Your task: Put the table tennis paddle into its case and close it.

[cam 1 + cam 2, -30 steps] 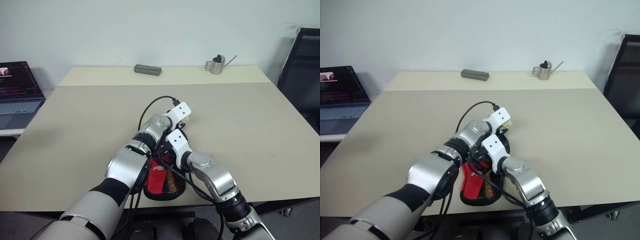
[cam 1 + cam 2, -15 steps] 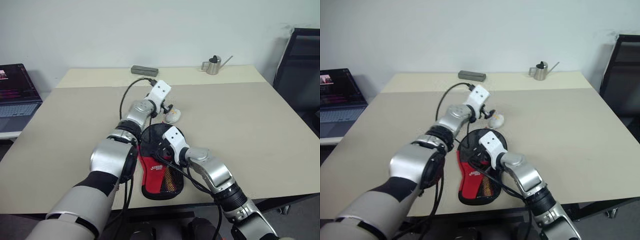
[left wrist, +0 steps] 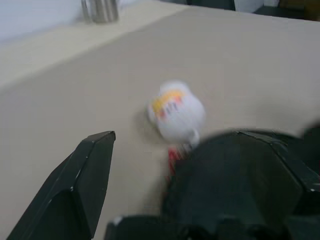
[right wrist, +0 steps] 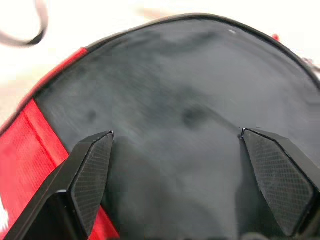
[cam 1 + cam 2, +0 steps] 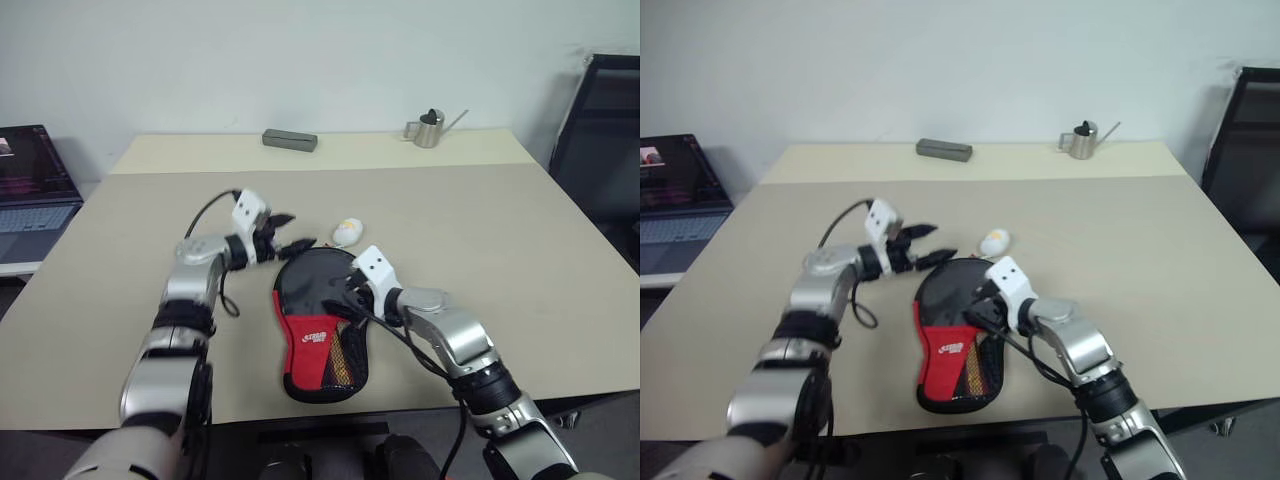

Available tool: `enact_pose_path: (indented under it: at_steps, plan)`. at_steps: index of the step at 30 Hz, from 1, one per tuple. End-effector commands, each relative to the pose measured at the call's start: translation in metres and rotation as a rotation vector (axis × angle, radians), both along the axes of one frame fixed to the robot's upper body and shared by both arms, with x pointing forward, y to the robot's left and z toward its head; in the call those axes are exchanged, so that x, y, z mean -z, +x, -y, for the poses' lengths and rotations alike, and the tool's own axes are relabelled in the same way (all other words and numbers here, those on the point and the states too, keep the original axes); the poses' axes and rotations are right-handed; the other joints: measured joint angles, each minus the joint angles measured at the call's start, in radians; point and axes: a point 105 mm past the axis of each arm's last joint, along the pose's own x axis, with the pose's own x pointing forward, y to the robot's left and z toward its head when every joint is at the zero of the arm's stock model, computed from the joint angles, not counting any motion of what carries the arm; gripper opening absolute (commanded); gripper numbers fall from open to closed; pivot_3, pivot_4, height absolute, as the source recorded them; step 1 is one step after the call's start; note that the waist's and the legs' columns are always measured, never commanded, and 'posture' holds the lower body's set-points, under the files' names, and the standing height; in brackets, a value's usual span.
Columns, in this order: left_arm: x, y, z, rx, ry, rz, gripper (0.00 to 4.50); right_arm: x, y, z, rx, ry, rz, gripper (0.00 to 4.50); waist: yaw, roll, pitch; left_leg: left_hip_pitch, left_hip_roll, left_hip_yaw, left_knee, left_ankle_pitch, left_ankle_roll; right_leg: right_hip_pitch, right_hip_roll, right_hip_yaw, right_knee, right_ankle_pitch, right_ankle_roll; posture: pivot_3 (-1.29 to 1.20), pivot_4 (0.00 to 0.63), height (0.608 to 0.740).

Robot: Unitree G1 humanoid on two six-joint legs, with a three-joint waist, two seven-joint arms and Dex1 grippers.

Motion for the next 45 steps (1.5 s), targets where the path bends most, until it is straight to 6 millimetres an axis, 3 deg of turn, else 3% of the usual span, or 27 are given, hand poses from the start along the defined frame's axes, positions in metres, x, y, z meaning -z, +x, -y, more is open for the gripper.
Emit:
enact_pose_path:
  at_steps: [1,7,11,14,18,25,30,36,45]
  plan:
    - [-0.038,-0.021,0.011,0.060,-0.046,0.101,4.18,-0.026,-0.014,-0.002,-0.084,0.091,0.002,4.50,0.006,0.000,0.000,-0.004,0.000,-0.002,0.001,0.000,0.000,-0.004,0.000,-0.001,0.000,0.000,0.000,0.00,0.150,0.740]
    - [-0.035,-0.049,0.030,0.176,-0.020,0.066,4.18,-0.056,-0.028,0.016,-0.165,0.148,0.018,4.50,0.010,0.001,0.001,-0.006,-0.002,-0.001,0.002,0.000,0.000,-0.003,-0.002,-0.001,-0.002,0.000,0.000,0.00,0.150,0.740]
    - [-0.028,-0.068,0.041,0.293,0.081,0.065,4.18,-0.083,-0.035,0.048,-0.188,0.141,0.059,4.50,0.013,0.004,0.004,-0.007,-0.002,-0.001,0.002,0.000,0.000,-0.003,-0.002,-0.002,-0.003,0.000,0.000,0.00,0.150,0.740]
    - [-0.021,-0.071,0.046,0.339,0.129,0.054,4.18,-0.102,-0.038,0.073,-0.184,0.104,0.092,4.50,0.019,0.005,0.005,-0.007,-0.003,0.001,0.001,0.000,0.000,-0.003,-0.001,-0.003,-0.005,0.000,-0.001,0.00,0.150,0.740]
    - [-0.012,-0.066,0.051,0.354,0.122,0.025,4.18,-0.112,-0.035,0.087,-0.152,0.070,0.122,4.50,0.017,0.006,0.005,-0.007,-0.001,0.005,-0.002,0.000,0.000,-0.002,0.000,-0.002,-0.011,0.000,-0.001,0.00,0.150,0.740]
    - [0.011,-0.050,0.053,0.359,0.150,-0.028,4.18,-0.112,-0.034,0.088,-0.135,0.065,0.130,4.50,0.020,0.006,0.005,-0.008,-0.001,0.007,-0.003,0.000,0.000,-0.002,0.000,-0.002,-0.012,0.000,-0.001,0.00,0.150,0.740]
    - [0.031,-0.056,0.062,0.434,0.214,-0.052,4.18,-0.110,-0.036,0.086,-0.137,0.061,0.124,4.50,0.021,0.006,0.006,-0.008,-0.002,0.007,-0.003,0.000,0.000,-0.002,0.000,-0.002,-0.013,0.000,-0.001,0.00,0.150,0.740]
    - [0.038,-0.061,0.076,0.489,0.210,-0.067,4.18,-0.109,-0.034,0.087,-0.124,0.059,0.126,4.50,0.021,0.006,0.005,-0.008,-0.002,0.007,-0.003,0.000,0.000,-0.002,0.000,-0.002,-0.012,0.000,-0.002,0.00,0.150,0.740]
    - [0.060,-0.073,0.071,0.516,0.257,-0.120,4.18,-0.109,-0.033,0.086,-0.124,0.053,0.130,4.50,0.020,0.006,0.005,-0.008,-0.001,0.007,-0.003,0.000,0.000,-0.002,0.000,-0.001,-0.012,0.000,-0.002,0.00,0.150,0.740]
